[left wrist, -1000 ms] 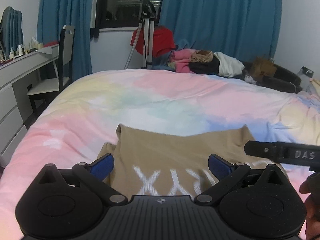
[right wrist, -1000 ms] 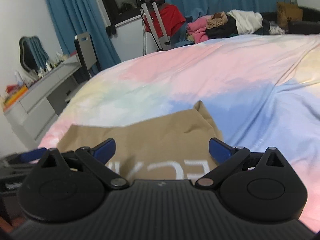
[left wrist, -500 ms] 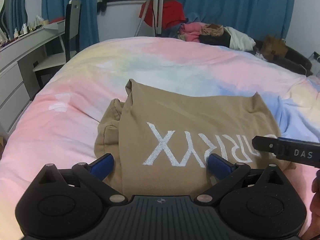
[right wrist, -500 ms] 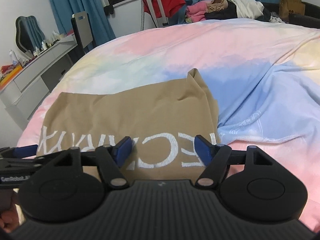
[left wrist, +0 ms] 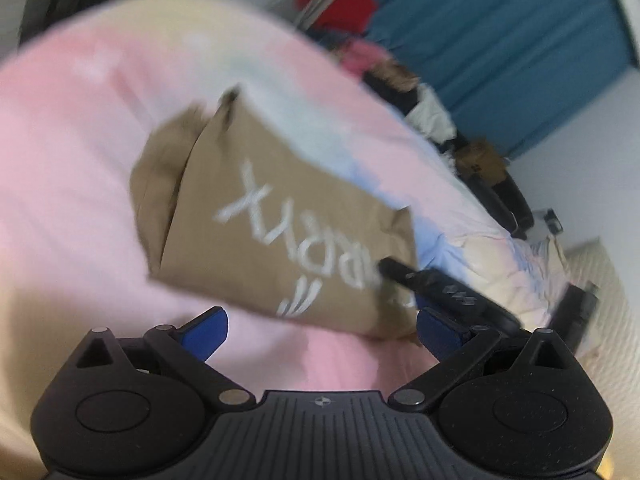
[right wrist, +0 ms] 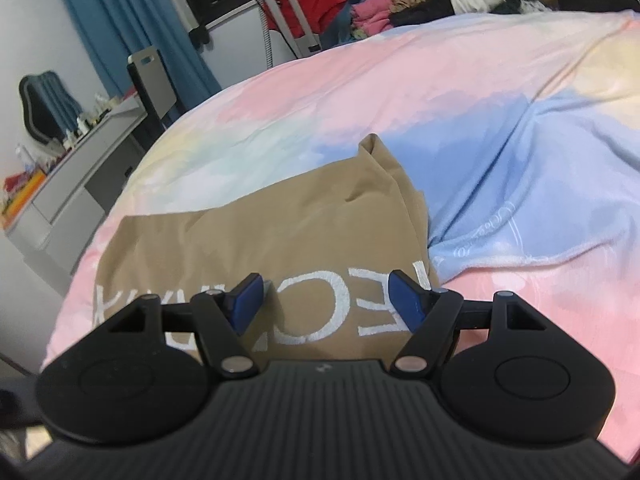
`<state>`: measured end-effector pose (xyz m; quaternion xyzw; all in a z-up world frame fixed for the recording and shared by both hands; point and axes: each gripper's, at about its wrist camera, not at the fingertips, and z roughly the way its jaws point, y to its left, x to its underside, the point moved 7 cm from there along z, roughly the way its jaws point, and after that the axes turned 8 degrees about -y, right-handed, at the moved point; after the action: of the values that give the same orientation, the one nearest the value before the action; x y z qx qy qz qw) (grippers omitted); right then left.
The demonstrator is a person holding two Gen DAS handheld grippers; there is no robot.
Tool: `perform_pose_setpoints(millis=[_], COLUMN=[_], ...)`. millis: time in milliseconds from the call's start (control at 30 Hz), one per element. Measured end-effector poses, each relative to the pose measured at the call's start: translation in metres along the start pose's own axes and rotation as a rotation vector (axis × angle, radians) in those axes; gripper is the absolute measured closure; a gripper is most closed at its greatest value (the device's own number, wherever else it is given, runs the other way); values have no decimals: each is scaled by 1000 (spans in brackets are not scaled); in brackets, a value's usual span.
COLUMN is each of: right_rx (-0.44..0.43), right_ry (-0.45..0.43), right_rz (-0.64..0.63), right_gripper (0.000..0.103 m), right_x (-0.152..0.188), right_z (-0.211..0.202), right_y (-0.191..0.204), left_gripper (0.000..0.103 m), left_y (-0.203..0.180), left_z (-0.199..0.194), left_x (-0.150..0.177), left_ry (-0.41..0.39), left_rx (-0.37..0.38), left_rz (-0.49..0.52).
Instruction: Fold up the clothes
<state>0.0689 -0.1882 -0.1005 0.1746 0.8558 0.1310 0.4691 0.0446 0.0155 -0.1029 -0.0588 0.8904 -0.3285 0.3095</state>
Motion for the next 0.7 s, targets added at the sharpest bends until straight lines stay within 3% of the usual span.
perform_pose_setpoints(millis=[100, 167, 333, 400, 533, 567, 700], right_rx=[2, 5, 9, -4, -135, -175, -386], right_ry=[1, 1, -16, -53, -140, -143, -55], right_rz=[22, 28, 43, 66, 163, 198, 390], right_gripper=[31, 31, 31, 31, 30, 30, 28], right_x=[0, -1, -4, -10, -25, -26, -11], right_z=[0, 0, -5, -12, -37, -41, -47], right_y=[-1, -1, 0, 1, 17, 22, 43], left_gripper=[5, 5, 14, 33, 47, 59, 76], left_y=[25, 37, 59, 73, 84, 83, 70], left_z=[22, 32, 28, 27, 23, 21, 8], left_x=[7, 6, -15, -21, -22, -22, -26], left_ry=[81, 84, -73, -128, -186, -202, -275], left_rx=[5, 7, 25, 0, 6, 10, 45], left_rz=[-151, -240, -425, -485, -548, -537, -484])
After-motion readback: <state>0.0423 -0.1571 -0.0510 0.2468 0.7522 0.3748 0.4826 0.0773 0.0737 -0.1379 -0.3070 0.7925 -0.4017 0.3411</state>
